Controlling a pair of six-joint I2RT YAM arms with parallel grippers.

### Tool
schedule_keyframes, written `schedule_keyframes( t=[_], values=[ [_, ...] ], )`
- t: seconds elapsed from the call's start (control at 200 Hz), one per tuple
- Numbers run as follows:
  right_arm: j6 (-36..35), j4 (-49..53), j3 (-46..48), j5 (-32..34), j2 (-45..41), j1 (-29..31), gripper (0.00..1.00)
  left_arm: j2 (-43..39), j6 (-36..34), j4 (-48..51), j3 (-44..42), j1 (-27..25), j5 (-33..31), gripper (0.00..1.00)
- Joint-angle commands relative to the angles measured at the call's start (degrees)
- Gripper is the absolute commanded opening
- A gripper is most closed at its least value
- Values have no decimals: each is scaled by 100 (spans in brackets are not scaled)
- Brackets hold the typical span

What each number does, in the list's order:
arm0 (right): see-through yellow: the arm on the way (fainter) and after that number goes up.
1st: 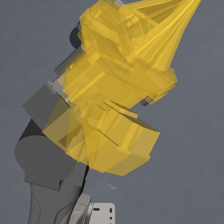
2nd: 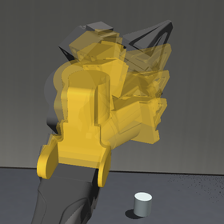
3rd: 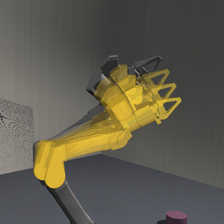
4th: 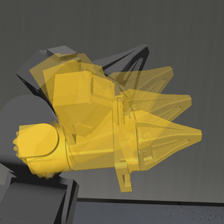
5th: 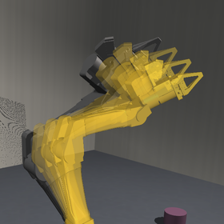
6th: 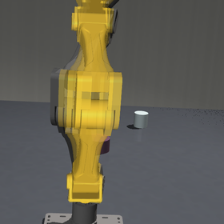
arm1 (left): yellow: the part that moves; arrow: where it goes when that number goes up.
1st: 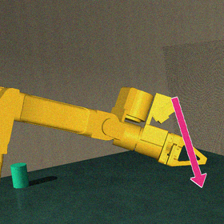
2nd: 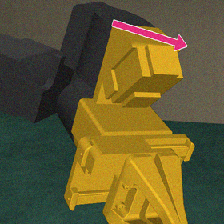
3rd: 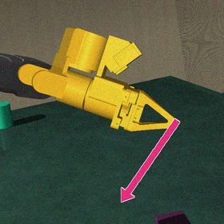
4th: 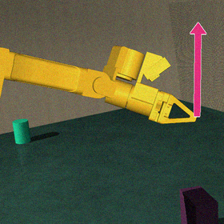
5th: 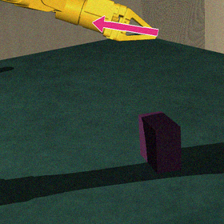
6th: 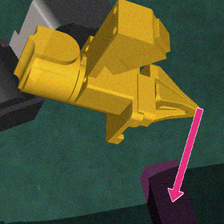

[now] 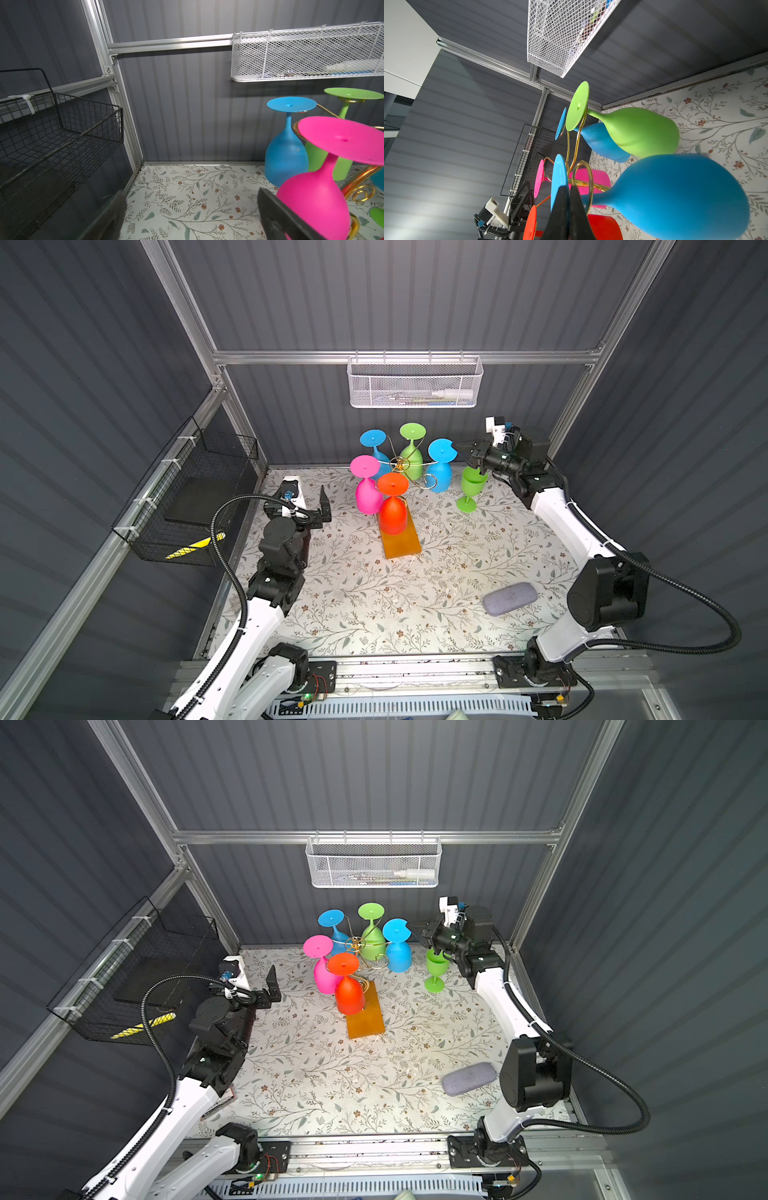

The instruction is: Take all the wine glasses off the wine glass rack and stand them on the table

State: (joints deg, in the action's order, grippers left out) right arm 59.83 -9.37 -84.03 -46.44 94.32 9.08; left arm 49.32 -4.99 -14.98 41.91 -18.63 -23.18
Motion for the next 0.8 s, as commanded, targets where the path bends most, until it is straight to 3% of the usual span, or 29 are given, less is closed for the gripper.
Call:
schedule_keyframes(
  t=[0.0, 0.795],
  values=[
    [-150, -16, -27, 9, -169, 82, 0, -71, -37, -4, -38, 44, -60, 100],
    [-144, 24, -883, 275, 477, 393, 0, -164, -46, 4, -45, 44, -64, 100]
  ],
)
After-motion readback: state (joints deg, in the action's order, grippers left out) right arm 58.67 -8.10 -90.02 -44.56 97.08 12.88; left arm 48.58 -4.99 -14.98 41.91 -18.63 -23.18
